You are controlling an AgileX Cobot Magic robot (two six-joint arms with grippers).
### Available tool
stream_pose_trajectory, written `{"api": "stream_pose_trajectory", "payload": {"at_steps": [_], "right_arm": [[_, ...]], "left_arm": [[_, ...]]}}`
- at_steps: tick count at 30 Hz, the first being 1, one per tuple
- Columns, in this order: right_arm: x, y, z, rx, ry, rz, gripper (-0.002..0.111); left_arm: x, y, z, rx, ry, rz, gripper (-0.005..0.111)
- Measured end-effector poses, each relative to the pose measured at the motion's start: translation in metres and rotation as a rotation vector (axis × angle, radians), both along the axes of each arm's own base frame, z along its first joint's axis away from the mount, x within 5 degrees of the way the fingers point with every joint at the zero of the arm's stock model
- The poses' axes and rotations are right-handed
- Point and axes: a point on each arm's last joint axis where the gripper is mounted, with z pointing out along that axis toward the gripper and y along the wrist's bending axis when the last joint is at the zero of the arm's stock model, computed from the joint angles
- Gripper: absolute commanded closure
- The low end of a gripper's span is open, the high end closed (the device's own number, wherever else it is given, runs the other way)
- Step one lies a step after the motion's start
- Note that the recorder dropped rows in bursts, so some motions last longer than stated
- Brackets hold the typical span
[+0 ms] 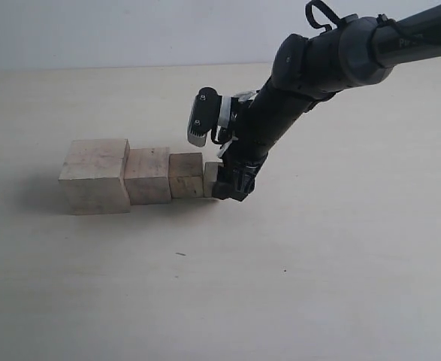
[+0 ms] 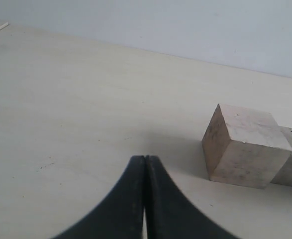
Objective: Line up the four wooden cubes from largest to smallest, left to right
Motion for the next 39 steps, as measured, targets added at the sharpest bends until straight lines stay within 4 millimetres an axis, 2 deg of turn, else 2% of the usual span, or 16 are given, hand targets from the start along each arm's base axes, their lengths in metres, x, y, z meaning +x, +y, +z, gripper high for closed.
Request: {"api": "stream_pose_trajectory", "payload": {"at_steps": [9,14,20,23,28,32,39], "right_arm": [[-0.001,-0.002,0.020,0.011,-0.003,-0.054,0.036],[-0.004,-0.006,0.039,-0.004,0.005,-0.093,0.036],[-0.006,-0.015,0.049,-0.071,0.023,-0.181,0.042],[-0.005,-0.020,0.047,-0.125,0.025,-0.222,0.053],[-0.004,-0.023,0.047,-0.154,0.030,-0.284,0.087],[-0.004,-0.024,0.046,-0.159,0.033,-0.292,0.108],[-0.003,-0.021,0.024,-0.177,0.084,-0.303,0.108]], "left_arm": [[0.000,0.000,0.000,0.000,0.000,0.000,0.107],[0.000,0.000,0.000,0.000,0.000,0.000,0.107],[0.000,0.000,0.000,0.000,0.000,0.000,0.107],[0.000,0.000,0.000,0.000,0.000,0.000,0.107],[0.000,0.000,0.000,0.000,0.000,0.000,0.107],[0.000,0.000,0.000,0.000,0.000,0.000,0.107],[0.000,0.000,0.000,0.000,0.000,0.000,0.107]]}}
